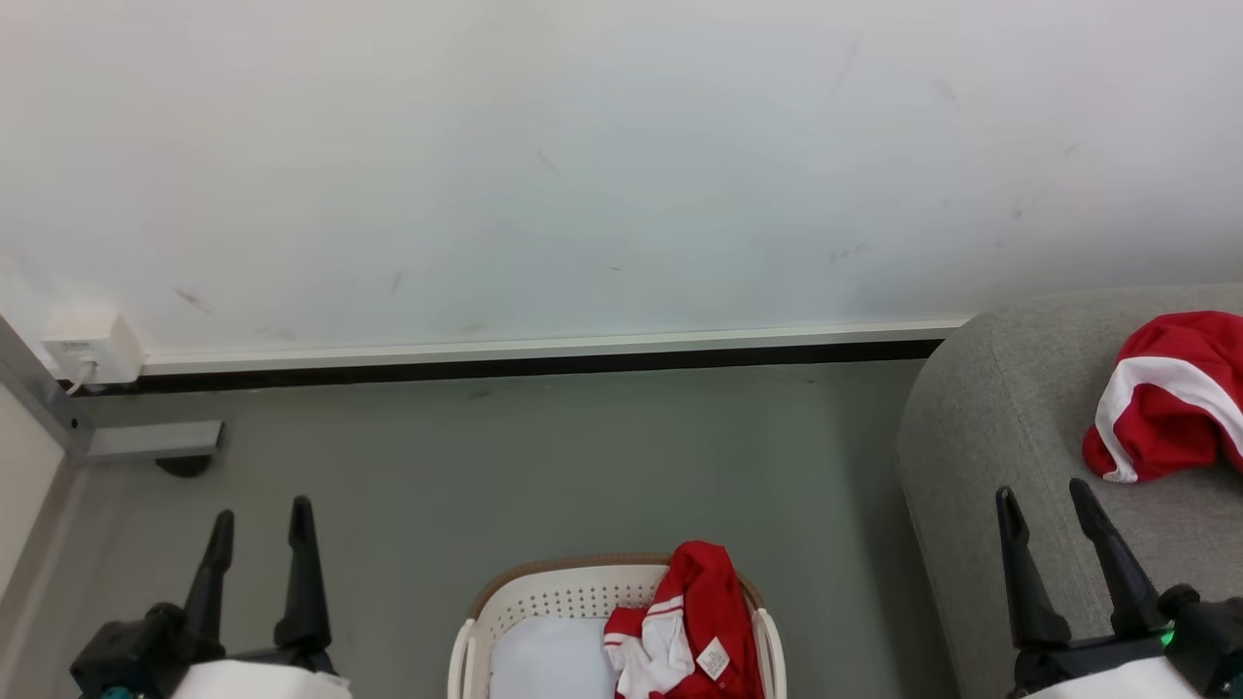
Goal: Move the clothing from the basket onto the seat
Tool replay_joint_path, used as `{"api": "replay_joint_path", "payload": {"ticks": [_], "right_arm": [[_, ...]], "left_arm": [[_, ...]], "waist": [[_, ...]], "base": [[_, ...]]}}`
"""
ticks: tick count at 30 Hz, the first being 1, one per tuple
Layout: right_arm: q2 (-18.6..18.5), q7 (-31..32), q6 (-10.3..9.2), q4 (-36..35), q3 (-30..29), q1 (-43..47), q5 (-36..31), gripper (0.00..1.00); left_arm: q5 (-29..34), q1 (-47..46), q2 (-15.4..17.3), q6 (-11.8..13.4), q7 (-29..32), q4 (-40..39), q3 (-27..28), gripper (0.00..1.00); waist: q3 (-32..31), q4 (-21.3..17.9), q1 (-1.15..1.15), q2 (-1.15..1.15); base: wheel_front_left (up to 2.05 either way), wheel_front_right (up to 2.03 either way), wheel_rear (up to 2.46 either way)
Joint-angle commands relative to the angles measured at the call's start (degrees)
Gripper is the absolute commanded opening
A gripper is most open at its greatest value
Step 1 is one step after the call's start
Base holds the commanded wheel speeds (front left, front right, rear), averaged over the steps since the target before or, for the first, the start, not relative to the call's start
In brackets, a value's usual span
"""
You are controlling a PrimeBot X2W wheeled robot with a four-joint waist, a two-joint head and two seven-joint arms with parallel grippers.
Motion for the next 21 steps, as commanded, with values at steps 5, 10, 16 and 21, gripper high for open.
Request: {"api": "replay_joint_path", "payload": {"ticks": [5, 10, 16, 21], "right_arm": [[2.07, -0.17, -0.13, -1.58, -1.2, 3.62, -3.69, 1.0], [3.21, -0.17, -0.13, -2.21, -1.52, 4.11, -5.19, 1.0], [3.45, -0.18, -0.13, -2.89, -1.34, 3.09, -5.91, 1.0], [3.69, -0.18, -0.13, -2.56, -1.02, 2.57, -6.11, 1.0]], "left_arm": [[3.13, 1.98, -2.0, -1.99, -0.01, 0.39, 2.68, 1.0], [5.26, 1.73, -3.39, -3.54, -0.01, 1.58, 4.26, 1.0], [6.03, 0.79, -4.08, -4.69, -0.01, 2.87, 5.02, 1.0], [6.64, 0.32, -4.31, -5.2, -0.01, 3.24, 5.19, 1.0]], "waist": [[0.04, -0.05, 0.01, 0.0], [0.0, -0.12, 0.01, 0.0], [0.09, -0.2, 0.01, 0.0], [0.23, -0.25, 0.01, 0.0]], "base": [[0.0, 0.0, 0.0], [0.0, 0.0, 0.0], [0.0, 0.0, 0.0], [0.0, 0.0, 0.0]]}}
